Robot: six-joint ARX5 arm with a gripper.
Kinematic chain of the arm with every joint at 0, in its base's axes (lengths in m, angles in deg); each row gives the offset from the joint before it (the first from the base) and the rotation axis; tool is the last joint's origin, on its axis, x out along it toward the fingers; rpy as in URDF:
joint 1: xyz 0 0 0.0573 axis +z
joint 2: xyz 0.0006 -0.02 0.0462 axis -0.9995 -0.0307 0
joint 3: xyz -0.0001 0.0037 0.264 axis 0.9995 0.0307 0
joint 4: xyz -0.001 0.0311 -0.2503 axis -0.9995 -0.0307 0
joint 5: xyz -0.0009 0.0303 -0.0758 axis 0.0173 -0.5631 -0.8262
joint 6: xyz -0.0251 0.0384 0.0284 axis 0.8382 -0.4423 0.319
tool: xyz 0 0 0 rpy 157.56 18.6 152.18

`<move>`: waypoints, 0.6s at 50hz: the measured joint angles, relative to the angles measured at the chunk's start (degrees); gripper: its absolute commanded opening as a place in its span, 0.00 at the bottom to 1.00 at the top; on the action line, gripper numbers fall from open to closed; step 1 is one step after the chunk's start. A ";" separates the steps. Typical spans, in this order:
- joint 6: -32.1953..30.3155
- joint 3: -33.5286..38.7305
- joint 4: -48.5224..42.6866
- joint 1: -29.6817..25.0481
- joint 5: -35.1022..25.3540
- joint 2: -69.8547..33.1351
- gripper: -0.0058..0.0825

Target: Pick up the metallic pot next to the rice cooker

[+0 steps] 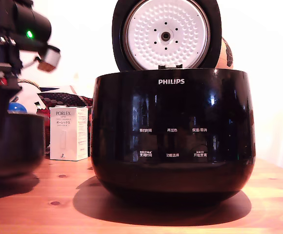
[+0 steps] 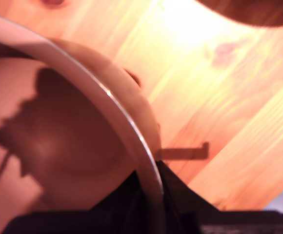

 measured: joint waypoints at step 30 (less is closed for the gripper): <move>5.40 -14.10 -10.97 -9.70 5.44 4.74 0.04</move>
